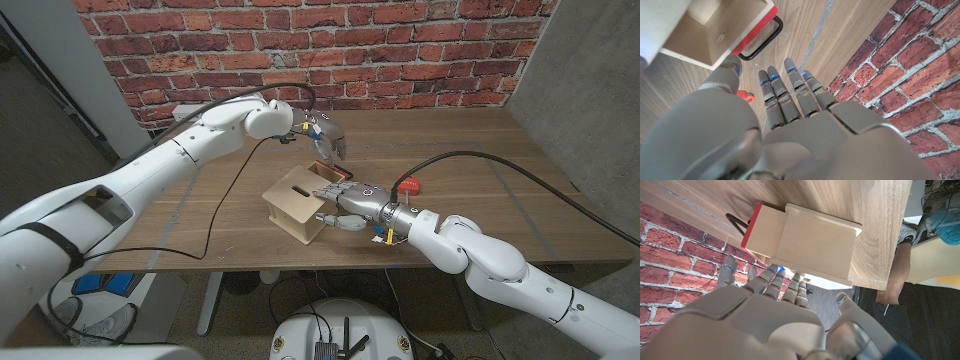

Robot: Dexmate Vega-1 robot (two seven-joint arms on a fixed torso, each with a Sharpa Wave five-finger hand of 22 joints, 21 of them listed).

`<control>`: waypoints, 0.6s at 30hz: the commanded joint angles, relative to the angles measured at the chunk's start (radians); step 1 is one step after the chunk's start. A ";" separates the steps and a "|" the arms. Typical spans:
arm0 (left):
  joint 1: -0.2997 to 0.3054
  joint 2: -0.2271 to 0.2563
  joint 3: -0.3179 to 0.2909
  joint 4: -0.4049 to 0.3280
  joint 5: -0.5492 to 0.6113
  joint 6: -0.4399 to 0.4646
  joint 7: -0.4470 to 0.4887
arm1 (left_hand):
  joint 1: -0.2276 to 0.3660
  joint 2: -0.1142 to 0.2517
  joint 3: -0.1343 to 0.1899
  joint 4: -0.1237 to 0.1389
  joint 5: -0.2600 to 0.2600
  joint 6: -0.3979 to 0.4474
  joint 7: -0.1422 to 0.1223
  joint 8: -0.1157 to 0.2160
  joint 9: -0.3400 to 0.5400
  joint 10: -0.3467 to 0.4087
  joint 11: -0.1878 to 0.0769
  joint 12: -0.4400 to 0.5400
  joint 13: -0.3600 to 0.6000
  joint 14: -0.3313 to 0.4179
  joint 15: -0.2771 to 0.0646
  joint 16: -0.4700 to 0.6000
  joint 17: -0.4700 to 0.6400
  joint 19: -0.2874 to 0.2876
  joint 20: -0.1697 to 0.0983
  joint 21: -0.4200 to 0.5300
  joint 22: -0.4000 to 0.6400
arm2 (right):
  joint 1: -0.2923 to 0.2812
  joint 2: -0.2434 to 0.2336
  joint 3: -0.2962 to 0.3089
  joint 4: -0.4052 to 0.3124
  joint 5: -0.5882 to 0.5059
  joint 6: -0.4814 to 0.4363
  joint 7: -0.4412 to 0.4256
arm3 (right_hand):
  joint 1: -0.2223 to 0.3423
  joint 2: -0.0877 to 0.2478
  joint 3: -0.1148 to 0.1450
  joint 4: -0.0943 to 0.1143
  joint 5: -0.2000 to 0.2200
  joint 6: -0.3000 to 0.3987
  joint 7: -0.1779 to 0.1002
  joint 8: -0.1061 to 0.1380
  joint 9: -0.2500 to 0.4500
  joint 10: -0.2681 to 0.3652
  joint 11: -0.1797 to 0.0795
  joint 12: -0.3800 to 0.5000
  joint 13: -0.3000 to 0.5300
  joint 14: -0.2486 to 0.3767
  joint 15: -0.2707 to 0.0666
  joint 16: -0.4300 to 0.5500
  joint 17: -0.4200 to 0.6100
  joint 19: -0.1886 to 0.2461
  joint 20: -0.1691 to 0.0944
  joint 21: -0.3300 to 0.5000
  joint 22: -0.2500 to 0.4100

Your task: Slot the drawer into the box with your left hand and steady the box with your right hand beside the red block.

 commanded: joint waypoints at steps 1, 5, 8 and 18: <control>-0.079 -0.039 0.023 0.091 -0.126 -0.014 -0.110 | -0.049 0.001 -0.009 0.020 -0.004 -0.010 0.005 0.003 0.003 -0.013 0.009 0.006 0.003 -0.016 -0.134 0.001 0.001 -0.007 -0.162 0.001 0.001 | 0.002 0.003 -0.001 -0.002 -0.002 -0.007 0.004 | -0.006 0.103 0.006 -0.005 0.000 0.003 0.001 0.002 0.003 0.001 -0.002 0.005 0.005 0.005 -0.085 -0.002 0.002 0.008 -0.117 0.004 0.001; -0.104 -0.050 0.038 0.121 -0.153 -0.015 -0.141 | -0.107 0.007 -0.020 0.036 -0.010 -0.026 0.017 -0.001 0.001 -0.037 0.016 0.003 0.002 -0.028 -0.134 0.002 0.001 -0.010 -0.163 0.001 0.001 | 0.002 0.004 -0.001 -0.003 -0.001 -0.009 0.006 | -0.006 0.103 0.007 -0.006 0.000 0.003 0.001 0.002 0.003 0.001 0.000 0.005 0.005 0.004 -0.084 -0.003 0.002 0.008 -0.117 0.004 0.001; -0.118 -0.057 0.046 0.137 -0.172 -0.008 -0.164 | -0.148 0.016 -0.026 0.051 -0.013 -0.039 0.025 -0.003 0.000 -0.052 0.024 0.003 0.002 -0.037 -0.131 0.003 0.002 -0.014 -0.159 0.000 0.001 | 0.000 0.007 -0.002 -0.006 -0.006 -0.017 0.008 | -0.006 0.102 0.007 -0.006 0.000 0.003 0.001 0.002 0.003 0.002 0.001 0.006 0.005 0.004 -0.084 -0.003 0.002 0.007 -0.117 0.004 0.001; -0.202 -0.113 0.094 0.262 -0.267 -0.028 -0.274 | -0.273 0.081 -0.034 0.111 -0.019 -0.056 0.045 -0.005 -0.005 -0.075 0.043 0.005 0.001 -0.051 -0.115 0.007 0.004 -0.028 -0.149 0.000 0.001 | 0.004 0.012 -0.003 -0.010 -0.017 -0.031 0.013 | -0.006 0.101 0.006 -0.006 0.000 0.002 0.001 0.002 0.003 0.001 0.001 0.005 0.005 0.005 -0.084 -0.003 0.002 0.008 -0.116 0.003 0.001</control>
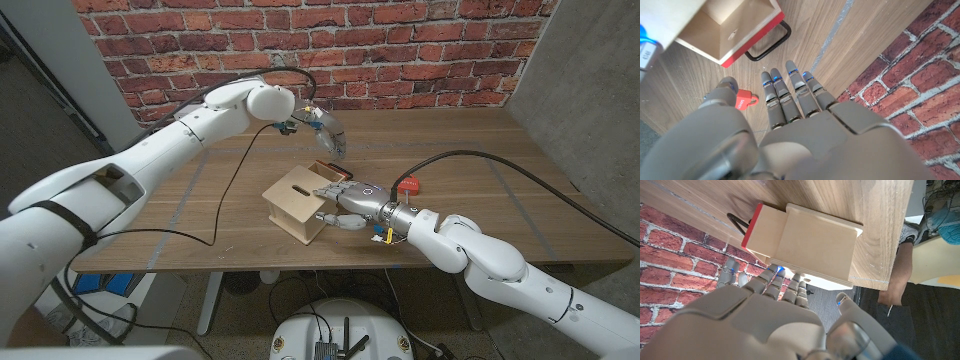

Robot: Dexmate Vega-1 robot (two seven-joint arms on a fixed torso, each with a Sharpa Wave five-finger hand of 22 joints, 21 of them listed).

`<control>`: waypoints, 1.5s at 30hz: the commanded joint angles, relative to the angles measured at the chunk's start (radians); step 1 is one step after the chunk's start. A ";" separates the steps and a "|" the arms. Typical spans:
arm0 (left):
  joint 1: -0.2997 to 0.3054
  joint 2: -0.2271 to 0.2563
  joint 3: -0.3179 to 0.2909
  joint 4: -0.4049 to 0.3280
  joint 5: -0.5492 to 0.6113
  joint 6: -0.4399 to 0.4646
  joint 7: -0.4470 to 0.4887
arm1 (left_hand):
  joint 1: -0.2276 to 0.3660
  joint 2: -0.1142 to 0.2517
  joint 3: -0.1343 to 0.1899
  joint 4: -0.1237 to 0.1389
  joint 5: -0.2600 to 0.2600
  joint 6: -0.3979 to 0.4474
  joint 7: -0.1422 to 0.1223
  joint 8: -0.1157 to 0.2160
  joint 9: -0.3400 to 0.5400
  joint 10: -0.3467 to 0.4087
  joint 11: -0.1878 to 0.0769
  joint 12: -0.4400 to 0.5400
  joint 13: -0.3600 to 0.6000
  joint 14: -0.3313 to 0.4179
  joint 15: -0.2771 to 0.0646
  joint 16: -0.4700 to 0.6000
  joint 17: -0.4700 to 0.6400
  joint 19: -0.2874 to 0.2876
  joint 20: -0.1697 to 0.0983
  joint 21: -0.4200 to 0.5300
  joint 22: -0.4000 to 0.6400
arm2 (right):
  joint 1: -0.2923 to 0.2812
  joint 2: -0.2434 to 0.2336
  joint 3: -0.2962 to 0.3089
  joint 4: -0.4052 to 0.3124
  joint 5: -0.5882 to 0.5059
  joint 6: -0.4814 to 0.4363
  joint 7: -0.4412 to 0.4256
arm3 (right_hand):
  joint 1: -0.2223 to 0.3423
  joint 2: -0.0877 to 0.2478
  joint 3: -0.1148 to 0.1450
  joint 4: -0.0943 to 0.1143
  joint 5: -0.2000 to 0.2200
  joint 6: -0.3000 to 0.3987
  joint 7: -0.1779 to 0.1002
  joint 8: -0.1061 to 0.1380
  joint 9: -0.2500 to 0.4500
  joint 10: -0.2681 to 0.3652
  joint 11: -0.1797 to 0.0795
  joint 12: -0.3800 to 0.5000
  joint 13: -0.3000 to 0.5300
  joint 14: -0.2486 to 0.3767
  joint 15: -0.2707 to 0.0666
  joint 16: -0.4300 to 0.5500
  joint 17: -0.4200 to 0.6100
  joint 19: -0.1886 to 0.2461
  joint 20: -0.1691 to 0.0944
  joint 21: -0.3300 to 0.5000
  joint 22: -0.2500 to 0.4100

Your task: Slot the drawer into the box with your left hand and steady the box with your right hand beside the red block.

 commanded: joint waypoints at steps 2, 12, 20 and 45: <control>-0.108 -0.072 0.058 0.164 -0.131 -0.023 -0.133 | -0.072 0.027 -0.006 0.036 0.000 -0.014 0.012 -0.007 -0.002 -0.020 0.009 0.004 0.001 -0.011 -0.118 0.006 0.002 -0.013 -0.148 0.000 0.001 | 0.007 0.007 -0.002 -0.004 -0.014 -0.013 0.006 | -0.006 0.101 0.007 -0.006 0.000 0.002 0.001 0.002 0.003 0.001 0.001 0.005 0.005 0.005 -0.084 -0.003 0.002 0.008 -0.116 0.004 0.001; -0.168 -0.115 0.110 0.257 -0.154 -0.042 -0.165 | -0.139 0.030 -0.023 0.060 0.003 -0.034 0.024 -0.010 -0.005 -0.045 0.019 0.002 0.000 -0.031 -0.105 0.005 0.002 -0.023 -0.138 -0.001 0.000 | 0.012 0.009 -0.013 -0.004 -0.046 -0.013 0.002 | -0.006 0.101 0.007 -0.006 0.000 0.000 0.001 0.001 0.003 0.001 -0.001 0.005 0.005 0.004 -0.087 -0.004 0.003 0.008 -0.118 0.004 0.001; -0.183 -0.123 0.124 0.289 -0.161 -0.053 -0.148 | -0.149 0.033 -0.024 0.063 0.004 -0.037 0.025 -0.009 -0.005 -0.045 0.021 0.004 0.000 -0.029 -0.104 0.007 0.001 -0.024 -0.137 -0.001 0.000 | 0.007 0.005 -0.019 -0.015 -0.102 -0.015 -0.001 | -0.005 0.103 0.009 -0.006 0.000 0.001 -0.001 0.002 0.003 0.001 -0.005 0.005 0.005 0.005 -0.088 -0.004 0.003 0.008 -0.119 0.004 0.001; -0.200 -0.137 0.147 0.316 -0.176 -0.043 -0.140 | -0.169 0.047 -0.014 0.053 0.008 -0.026 0.028 -0.002 -0.006 -0.018 0.024 0.014 -0.001 0.006 -0.110 0.015 -0.001 -0.021 -0.141 0.001 -0.001 | -0.006 0.025 -0.037 -0.034 -0.291 -0.024 0.026 | 0.034 0.112 0.039 -0.040 0.003 0.010 -0.015 0.005 0.003 0.013 -0.026 0.008 0.004 0.019 -0.109 -0.005 -0.009 0.011 -0.132 0.003 0.000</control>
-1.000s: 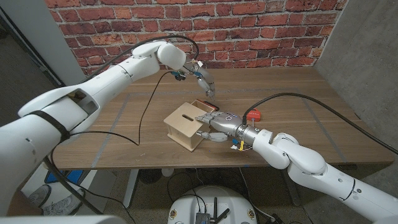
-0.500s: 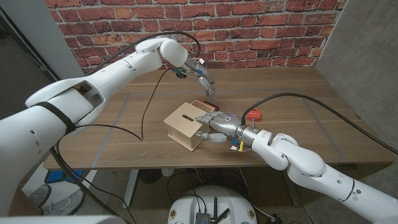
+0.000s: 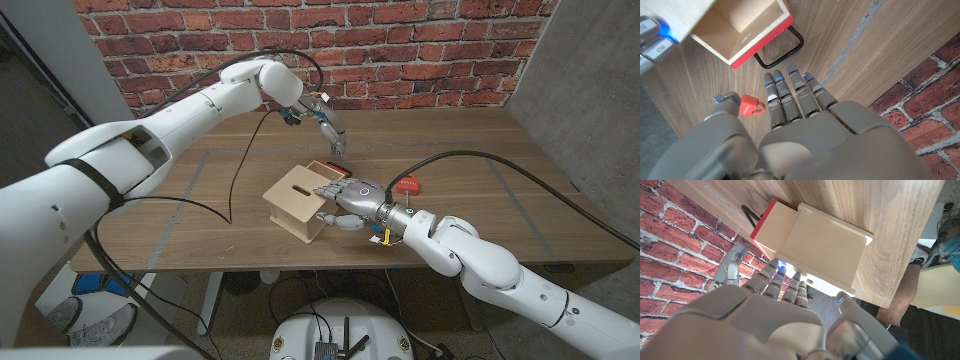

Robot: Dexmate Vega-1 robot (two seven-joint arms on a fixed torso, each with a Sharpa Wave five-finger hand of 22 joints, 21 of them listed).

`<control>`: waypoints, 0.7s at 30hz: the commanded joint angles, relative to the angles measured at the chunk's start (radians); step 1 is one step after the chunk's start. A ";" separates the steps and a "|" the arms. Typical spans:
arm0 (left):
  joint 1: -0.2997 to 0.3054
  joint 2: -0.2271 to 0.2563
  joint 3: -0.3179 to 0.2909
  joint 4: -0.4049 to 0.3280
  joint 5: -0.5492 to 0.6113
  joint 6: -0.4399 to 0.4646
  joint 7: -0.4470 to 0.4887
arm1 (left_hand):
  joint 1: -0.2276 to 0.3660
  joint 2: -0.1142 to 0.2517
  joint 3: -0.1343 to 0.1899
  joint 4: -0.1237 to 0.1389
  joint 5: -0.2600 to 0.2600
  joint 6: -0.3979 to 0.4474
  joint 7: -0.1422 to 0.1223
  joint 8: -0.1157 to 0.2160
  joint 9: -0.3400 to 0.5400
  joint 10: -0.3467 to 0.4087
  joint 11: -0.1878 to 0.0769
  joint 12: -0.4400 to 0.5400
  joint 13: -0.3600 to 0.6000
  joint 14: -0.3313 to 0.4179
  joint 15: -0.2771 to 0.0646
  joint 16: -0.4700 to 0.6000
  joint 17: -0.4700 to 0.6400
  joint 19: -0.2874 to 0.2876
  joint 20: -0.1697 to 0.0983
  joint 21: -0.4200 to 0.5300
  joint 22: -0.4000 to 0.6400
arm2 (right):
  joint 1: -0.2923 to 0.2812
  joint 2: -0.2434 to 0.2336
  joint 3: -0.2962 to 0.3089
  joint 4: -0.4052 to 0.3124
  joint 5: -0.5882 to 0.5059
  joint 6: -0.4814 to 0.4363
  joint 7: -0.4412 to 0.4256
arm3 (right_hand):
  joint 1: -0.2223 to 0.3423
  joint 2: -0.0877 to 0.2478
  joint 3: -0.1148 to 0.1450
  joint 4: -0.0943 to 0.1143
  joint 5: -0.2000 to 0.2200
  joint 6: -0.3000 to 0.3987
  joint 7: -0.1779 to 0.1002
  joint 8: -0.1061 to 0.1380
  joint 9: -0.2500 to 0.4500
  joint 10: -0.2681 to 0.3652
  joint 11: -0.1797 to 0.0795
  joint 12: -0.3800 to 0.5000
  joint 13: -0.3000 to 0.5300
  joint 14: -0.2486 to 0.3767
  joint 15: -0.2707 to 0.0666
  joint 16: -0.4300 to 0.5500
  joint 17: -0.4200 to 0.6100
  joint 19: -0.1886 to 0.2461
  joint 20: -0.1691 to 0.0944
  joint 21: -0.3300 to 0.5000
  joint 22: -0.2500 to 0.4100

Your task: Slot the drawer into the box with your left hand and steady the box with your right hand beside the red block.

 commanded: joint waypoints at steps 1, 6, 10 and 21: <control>-0.008 -0.006 0.011 0.009 -0.006 0.007 0.004 | -0.009 0.000 0.010 -0.003 0.008 0.008 0.006 0.006 0.003 0.013 0.002 0.010 -0.001 0.011 -0.113 0.006 0.001 0.000 -0.141 0.001 0.000 | -0.010 0.011 -0.006 -0.010 -0.084 -0.002 0.010 | 0.018 0.107 0.007 -0.009 0.003 0.007 -0.012 0.005 0.003 0.004 -0.010 0.009 0.004 0.013 -0.109 0.000 -0.001 0.006 -0.128 0.002 0.003; -0.007 -0.008 0.011 0.009 -0.015 0.012 -0.002 | -0.011 0.004 0.014 -0.008 0.008 0.013 0.005 0.008 0.003 0.023 0.001 0.012 -0.001 0.018 -0.118 0.007 0.001 0.003 -0.141 0.002 -0.001 | -0.013 0.015 -0.006 -0.011 -0.099 0.003 0.015 | 0.024 0.109 0.010 -0.013 0.002 0.013 -0.015 0.006 0.003 0.008 -0.015 0.010 0.004 0.015 -0.111 0.002 0.000 0.007 -0.130 0.003 0.003; -0.009 -0.010 0.014 0.011 -0.018 0.012 -0.006 | -0.013 0.007 0.018 -0.012 0.009 0.021 0.007 0.010 0.003 0.035 -0.005 0.015 -0.001 0.029 -0.122 0.008 0.001 0.006 -0.142 0.003 -0.001 | -0.017 0.016 -0.004 -0.013 -0.110 0.004 0.015 | 0.027 0.110 0.012 -0.016 0.002 0.014 -0.016 0.006 0.003 0.011 -0.017 0.010 0.004 0.016 -0.114 0.003 0.000 0.007 -0.132 0.002 0.002; -0.006 -0.009 0.017 0.005 -0.019 0.012 -0.005 | -0.014 0.014 0.026 -0.020 0.009 0.028 0.008 0.011 0.003 0.044 -0.001 0.015 -0.001 0.043 -0.124 0.008 -0.001 0.011 -0.142 0.003 -0.001 | -0.034 0.027 0.000 -0.021 -0.135 -0.004 0.007 | 0.055 0.111 0.027 -0.040 0.001 0.013 -0.019 0.005 0.004 0.013 -0.021 0.010 0.004 0.019 -0.121 0.003 -0.005 0.010 -0.139 0.003 0.002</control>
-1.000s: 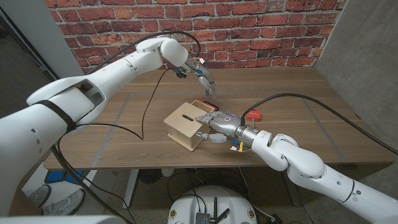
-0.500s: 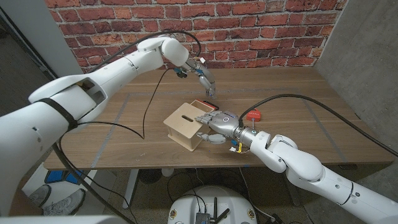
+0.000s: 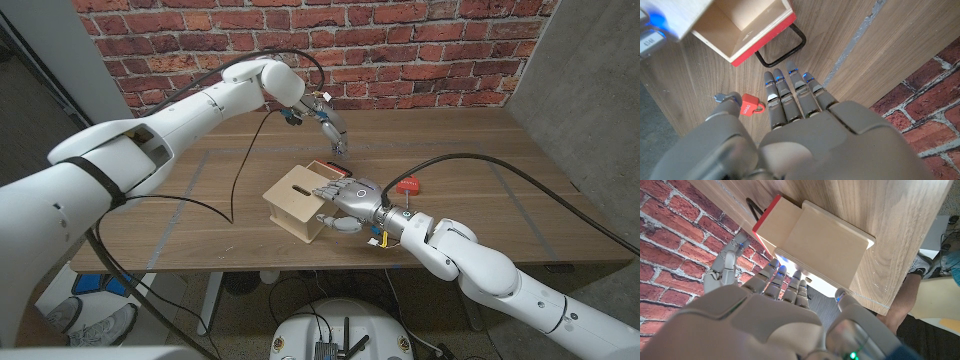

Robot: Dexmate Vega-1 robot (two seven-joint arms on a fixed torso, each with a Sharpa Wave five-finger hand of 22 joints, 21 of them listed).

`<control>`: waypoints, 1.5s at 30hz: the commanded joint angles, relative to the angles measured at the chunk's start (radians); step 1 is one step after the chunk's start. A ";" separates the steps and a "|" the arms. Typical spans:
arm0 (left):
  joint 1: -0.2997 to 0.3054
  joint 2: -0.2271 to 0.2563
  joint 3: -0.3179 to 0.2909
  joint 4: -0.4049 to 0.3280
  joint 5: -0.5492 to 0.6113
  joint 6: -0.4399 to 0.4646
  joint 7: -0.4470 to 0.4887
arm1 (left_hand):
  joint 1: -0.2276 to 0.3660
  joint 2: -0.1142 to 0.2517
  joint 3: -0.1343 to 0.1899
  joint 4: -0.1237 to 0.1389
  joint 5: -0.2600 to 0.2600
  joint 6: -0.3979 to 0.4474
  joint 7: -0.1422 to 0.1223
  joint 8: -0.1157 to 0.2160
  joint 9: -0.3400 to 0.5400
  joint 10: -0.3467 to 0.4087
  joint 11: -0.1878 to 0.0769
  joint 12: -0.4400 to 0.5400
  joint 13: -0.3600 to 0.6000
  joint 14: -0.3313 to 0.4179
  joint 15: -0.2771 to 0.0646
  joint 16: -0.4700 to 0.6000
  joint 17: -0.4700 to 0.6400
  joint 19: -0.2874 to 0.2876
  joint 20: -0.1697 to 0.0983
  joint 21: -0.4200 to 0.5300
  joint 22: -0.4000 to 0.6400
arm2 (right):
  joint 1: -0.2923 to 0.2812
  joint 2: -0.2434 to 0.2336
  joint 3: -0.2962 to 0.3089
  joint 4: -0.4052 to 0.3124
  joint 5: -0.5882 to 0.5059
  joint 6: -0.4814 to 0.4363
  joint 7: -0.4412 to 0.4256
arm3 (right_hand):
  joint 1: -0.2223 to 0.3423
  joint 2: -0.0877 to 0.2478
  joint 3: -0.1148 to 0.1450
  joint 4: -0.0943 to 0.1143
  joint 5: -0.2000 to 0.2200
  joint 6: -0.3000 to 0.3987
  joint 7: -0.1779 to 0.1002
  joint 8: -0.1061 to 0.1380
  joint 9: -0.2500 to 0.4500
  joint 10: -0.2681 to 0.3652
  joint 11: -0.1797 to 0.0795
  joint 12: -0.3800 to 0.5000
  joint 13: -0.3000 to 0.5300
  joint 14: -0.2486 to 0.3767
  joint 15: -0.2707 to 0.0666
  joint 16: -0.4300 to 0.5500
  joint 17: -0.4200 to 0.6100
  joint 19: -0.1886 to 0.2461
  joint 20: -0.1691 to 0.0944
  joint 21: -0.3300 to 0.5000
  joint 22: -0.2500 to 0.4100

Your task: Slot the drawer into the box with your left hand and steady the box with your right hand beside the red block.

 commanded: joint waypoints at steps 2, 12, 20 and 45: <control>0.003 0.000 0.004 -0.008 -0.004 0.003 -0.001 | -0.005 0.006 0.011 -0.004 0.004 0.009 -0.002 0.006 0.002 0.012 -0.004 0.006 -0.001 0.015 -0.116 0.004 -0.001 0.011 -0.141 0.003 0.003 | -0.021 0.012 0.005 -0.012 -0.038 -0.005 -0.006 | 0.024 0.088 0.011 -0.019 0.000 0.002 -0.008 0.005 0.004 0.001 -0.011 0.005 0.004 0.010 -0.129 0.002 -0.002 0.010 -0.139 0.003 0.002; 0.016 0.010 0.000 -0.033 -0.005 0.010 -0.002 | -0.005 0.010 0.017 -0.012 0.004 0.010 -0.002 0.005 0.002 0.012 -0.001 0.004 -0.001 0.020 -0.116 0.002 -0.002 0.016 -0.142 0.004 0.003 | -0.032 0.015 0.008 -0.020 -0.038 0.003 -0.007 | 0.064 0.091 0.031 -0.051 -0.005 -0.009 -0.031 0.002 0.005 -0.018 -0.028 -0.003 0.004 0.017 -0.132 0.004 -0.009 0.022 -0.139 0.005 0.002; 0.023 0.014 -0.003 -0.043 -0.009 0.013 -0.005 | -0.005 0.014 0.023 -0.020 0.004 0.008 0.000 0.004 0.003 0.008 -0.002 0.000 -0.001 0.024 -0.118 0.000 -0.003 0.018 -0.143 0.003 0.003 | -0.034 0.016 0.010 -0.017 -0.020 0.014 0.000 | 0.078 0.099 0.041 -0.057 -0.008 0.002 -0.044 0.007 0.006 -0.021 -0.032 -0.003 0.005 0.029 -0.135 0.011 -0.008 0.031 -0.139 0.008 0.002; 0.048 0.040 -0.017 -0.082 -0.011 0.017 -0.010 | -0.014 0.026 0.041 -0.037 0.003 0.022 0.001 0.007 0.004 0.032 0.004 0.006 0.000 0.050 -0.121 0.001 -0.002 0.031 -0.148 0.005 0.004 | -0.029 0.029 0.004 -0.011 0.038 0.025 0.024 | 0.115 0.096 0.066 -0.067 -0.030 0.050 -0.059 0.019 0.009 -0.014 -0.029 0.005 0.010 0.056 -0.134 0.031 -0.001 0.050 -0.131 0.009 0.003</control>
